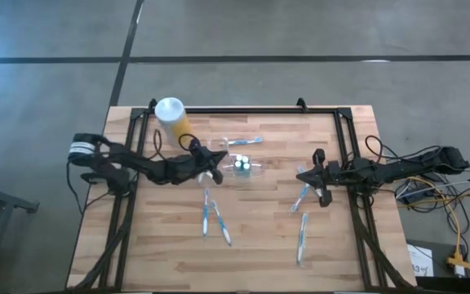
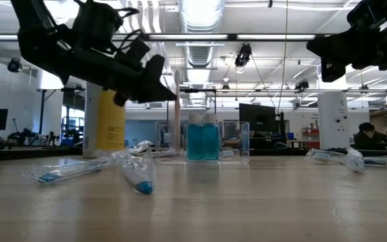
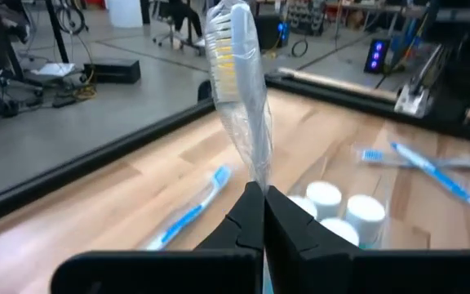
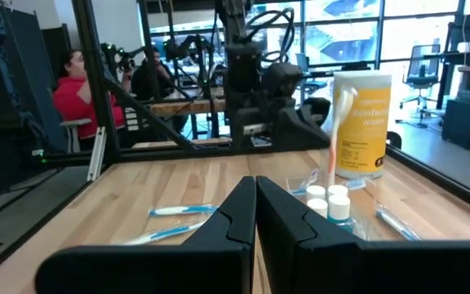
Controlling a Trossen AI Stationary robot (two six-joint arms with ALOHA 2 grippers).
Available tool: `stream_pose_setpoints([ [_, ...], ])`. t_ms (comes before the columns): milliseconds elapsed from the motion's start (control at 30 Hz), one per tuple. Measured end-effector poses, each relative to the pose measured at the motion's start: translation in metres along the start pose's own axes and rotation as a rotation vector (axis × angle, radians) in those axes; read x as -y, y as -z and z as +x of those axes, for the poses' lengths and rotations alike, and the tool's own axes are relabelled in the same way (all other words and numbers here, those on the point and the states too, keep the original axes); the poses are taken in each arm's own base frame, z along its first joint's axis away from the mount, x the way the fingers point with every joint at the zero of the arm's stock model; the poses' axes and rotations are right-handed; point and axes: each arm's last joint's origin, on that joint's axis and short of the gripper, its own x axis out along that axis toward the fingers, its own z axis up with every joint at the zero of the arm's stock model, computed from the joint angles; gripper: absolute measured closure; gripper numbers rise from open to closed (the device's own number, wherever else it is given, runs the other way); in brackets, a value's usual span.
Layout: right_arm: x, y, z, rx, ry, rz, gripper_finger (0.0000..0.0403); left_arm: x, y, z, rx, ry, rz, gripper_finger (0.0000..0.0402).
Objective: Pick & Place toothbrushing station
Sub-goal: Put the orange toothbrush into the left section of the transparent organizer
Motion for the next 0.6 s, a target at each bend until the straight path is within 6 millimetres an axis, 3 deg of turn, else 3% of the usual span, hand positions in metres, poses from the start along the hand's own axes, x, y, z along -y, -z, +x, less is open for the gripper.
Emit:
stream_pose_setpoints([
  [400, 0.0001, 0.0, 0.0, 0.0, 0.003, 0.001, 0.0394, 0.0014, 0.01, 0.0099, -0.033, -0.017, -0.022, 0.04],
  [600, 0.0001, 0.0, 0.0, 0.0, 0.003, 0.004, 0.0394, 0.0011, 0.0049, 0.0073, -0.023, -0.004, -0.028, 0.0372],
])
